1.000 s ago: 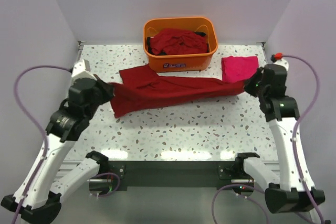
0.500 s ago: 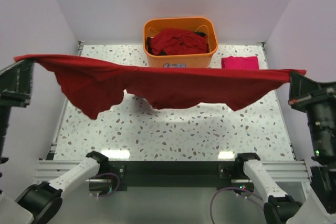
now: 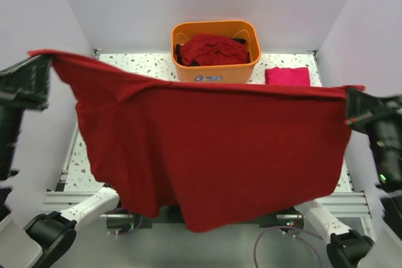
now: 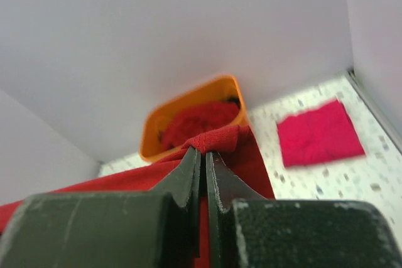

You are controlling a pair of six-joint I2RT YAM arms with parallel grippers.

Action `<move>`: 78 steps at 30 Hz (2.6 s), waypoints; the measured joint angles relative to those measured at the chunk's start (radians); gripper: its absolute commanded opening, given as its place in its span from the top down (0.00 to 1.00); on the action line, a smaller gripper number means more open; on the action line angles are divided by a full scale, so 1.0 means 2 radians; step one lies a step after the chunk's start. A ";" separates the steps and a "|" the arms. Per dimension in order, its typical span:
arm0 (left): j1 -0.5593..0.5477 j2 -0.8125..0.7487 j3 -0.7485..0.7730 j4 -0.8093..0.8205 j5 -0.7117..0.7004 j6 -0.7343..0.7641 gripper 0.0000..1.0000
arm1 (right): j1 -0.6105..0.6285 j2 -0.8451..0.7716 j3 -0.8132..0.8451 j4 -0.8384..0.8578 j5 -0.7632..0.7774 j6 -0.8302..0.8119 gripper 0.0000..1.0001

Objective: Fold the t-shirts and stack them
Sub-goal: Flatten the tshirt out, then fold the tshirt

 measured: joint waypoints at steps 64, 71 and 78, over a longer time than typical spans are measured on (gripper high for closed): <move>0.031 0.014 -0.750 0.127 0.059 -0.241 1.00 | -0.083 0.412 -0.381 0.290 -0.029 -0.069 1.00; 0.024 -0.004 -0.753 0.094 0.066 -0.263 1.00 | -0.083 0.411 -0.381 0.279 -0.027 -0.075 1.00; 0.018 -0.044 -0.804 0.084 0.090 -0.281 1.00 | -0.083 0.396 -0.406 0.264 -0.016 -0.074 1.00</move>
